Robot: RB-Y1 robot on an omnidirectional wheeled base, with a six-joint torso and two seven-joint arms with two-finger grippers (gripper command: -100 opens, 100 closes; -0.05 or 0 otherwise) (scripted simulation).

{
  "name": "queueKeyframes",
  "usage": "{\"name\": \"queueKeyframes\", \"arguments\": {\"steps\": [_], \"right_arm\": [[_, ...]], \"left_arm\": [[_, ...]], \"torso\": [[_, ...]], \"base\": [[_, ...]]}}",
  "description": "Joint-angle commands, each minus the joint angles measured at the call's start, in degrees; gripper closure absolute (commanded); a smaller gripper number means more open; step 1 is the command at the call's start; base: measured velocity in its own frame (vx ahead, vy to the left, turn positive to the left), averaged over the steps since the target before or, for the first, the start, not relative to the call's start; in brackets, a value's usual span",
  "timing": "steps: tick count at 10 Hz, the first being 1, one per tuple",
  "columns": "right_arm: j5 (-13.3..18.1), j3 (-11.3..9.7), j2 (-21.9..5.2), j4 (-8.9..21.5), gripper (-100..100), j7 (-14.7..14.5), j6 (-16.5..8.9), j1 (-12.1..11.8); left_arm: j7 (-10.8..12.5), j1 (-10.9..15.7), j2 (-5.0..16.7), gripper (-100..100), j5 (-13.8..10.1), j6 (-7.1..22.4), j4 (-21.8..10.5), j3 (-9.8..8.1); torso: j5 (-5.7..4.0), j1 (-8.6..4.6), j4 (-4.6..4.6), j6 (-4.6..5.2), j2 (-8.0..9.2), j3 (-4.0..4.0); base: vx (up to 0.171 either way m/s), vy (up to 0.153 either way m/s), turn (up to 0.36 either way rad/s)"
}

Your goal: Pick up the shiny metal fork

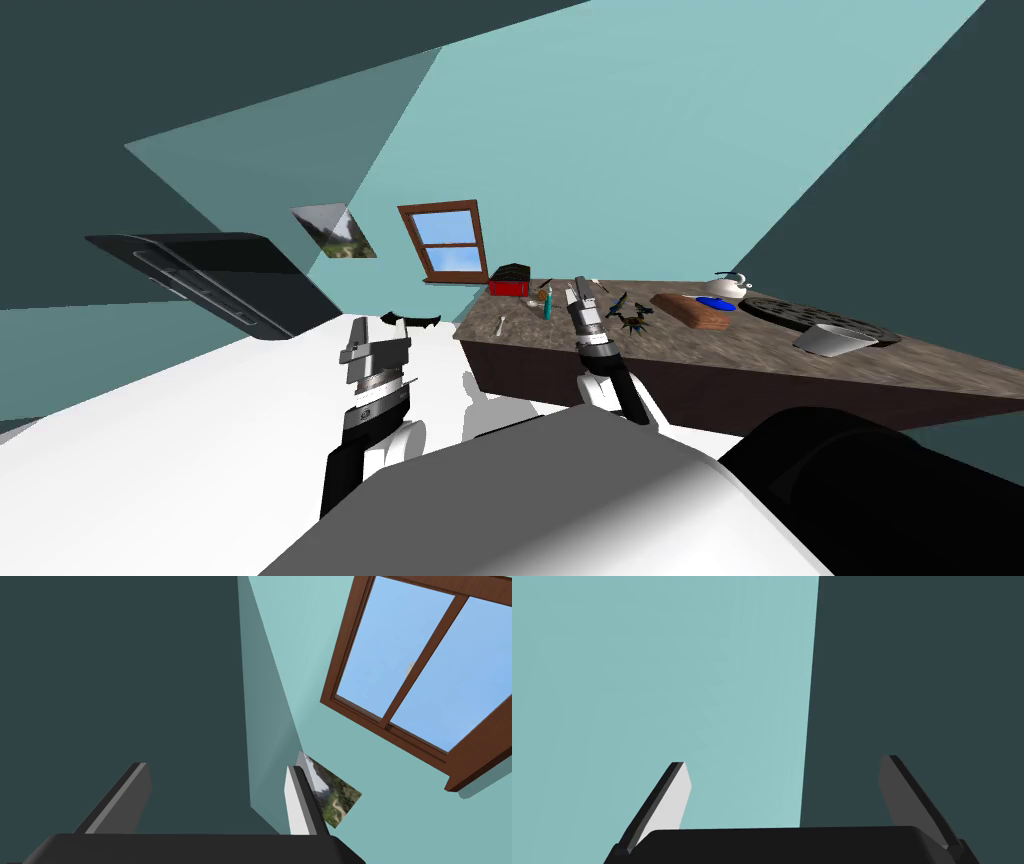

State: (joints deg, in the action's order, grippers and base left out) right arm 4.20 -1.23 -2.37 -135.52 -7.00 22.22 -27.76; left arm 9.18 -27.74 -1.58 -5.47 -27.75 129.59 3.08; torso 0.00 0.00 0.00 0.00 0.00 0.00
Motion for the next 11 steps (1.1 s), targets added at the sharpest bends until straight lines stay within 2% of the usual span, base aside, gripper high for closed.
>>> {"name": "queueKeyframes", "arguments": {"steps": [1, 2, 4, 5, 6, 7, 8, 9, 10, 11], "right_arm": [[-1.20, 1.10, -1.63, -0.16, -100, 2.77, -1.93, 0.04], [-1.20, 1.10, -1.63, -0.16, -100, 2.77, -1.93, 0.04], [-2.97, 2.74, -3.43, -0.31, -100, 6.37, -4.83, 0.10], [-2.97, 2.74, -3.43, -0.31, -100, 6.82, -4.83, 0.10], [-4.10, 3.80, -4.44, -0.37, -100, 8.95, -6.71, 0.14], [-4.10, 3.80, -4.44, -0.37, -100, 9.42, -6.71, 0.14], [-5.38, 5.02, -5.53, -0.40, -100, 11.52, -8.88, 0.18], [-5.38, 5.02, -5.53, -0.40, -100, 12.36, -8.88, 0.18], [-6.80, 6.38, -6.68, -0.39, -100, 14.40, -11.31, 0.23], [-6.80, 6.38, -6.68, -0.39, -100, 15.63, -11.31, 0.23]], "left_arm": [[0.00, 0.00, 0.00, 0, 0.00, 0.00, 0.00, 0.00], [0.00, 0.01, 0.00, 0, 0.00, 0.00, 0.00, 0.00], [0.00, 0.01, 0.00, 0, 0.00, 0.00, 0.00, 0.00], [0.00, 0.01, 0.00, 0, 0.00, 0.00, 0.00, 0.00], [0.00, 0.00, 0.00, 0, 0.00, 0.00, 0.00, 0.00], [0.00, 0.01, 0.00, 0, 0.00, 0.00, 0.00, 0.00], [0.00, 0.00, 0.00, 0, 0.00, 0.00, 0.00, 0.00], [0.00, 0.00, 0.00, 0, 0.00, 0.00, 0.00, 0.00], [0.00, 0.00, 0.00, 0, 0.00, 0.00, 0.00, 0.00], [0.00, 0.01, 0.00, 0, 0.00, 0.00, 0.00, 0.00]], "torso": [[0.00, 0.00, 0.00, 0.00, 0.00, 0.00], [0.00, 0.00, 0.01, -0.02, 0.06, 0.03], [0.00, 0.00, 0.02, -0.01, 0.10, 0.05], [0.00, 0.00, 0.03, -0.02, 0.12, 0.07], [0.00, 0.00, 0.02, 0.01, 0.10, 0.06], [0.00, 0.01, 0.02, -0.02, 0.08, 0.05], [0.00, 0.00, 0.02, 0.01, 0.06, 0.04], [0.00, -0.01, 0.02, -0.01, 0.07, 0.04], [0.00, 0.00, 0.02, 0.00, 0.07, 0.04], [0.01, 0.02, 0.02, -0.02, 0.08, 0.05]], "base": [[-0.021, 0.003, 0.147], [-0.025, 0.001, 0.072], [-0.031, 0.004, 0.115], [-0.024, 0.002, 0.050], [-0.020, 0.008, 0.143], [-0.015, 0.003, 0.050], [-0.019, 0.006, 0.098], [-0.020, 0.004, 0.082], [-0.025, 0.011, 0.212], [-0.022, 0.004, 0.067]]}}
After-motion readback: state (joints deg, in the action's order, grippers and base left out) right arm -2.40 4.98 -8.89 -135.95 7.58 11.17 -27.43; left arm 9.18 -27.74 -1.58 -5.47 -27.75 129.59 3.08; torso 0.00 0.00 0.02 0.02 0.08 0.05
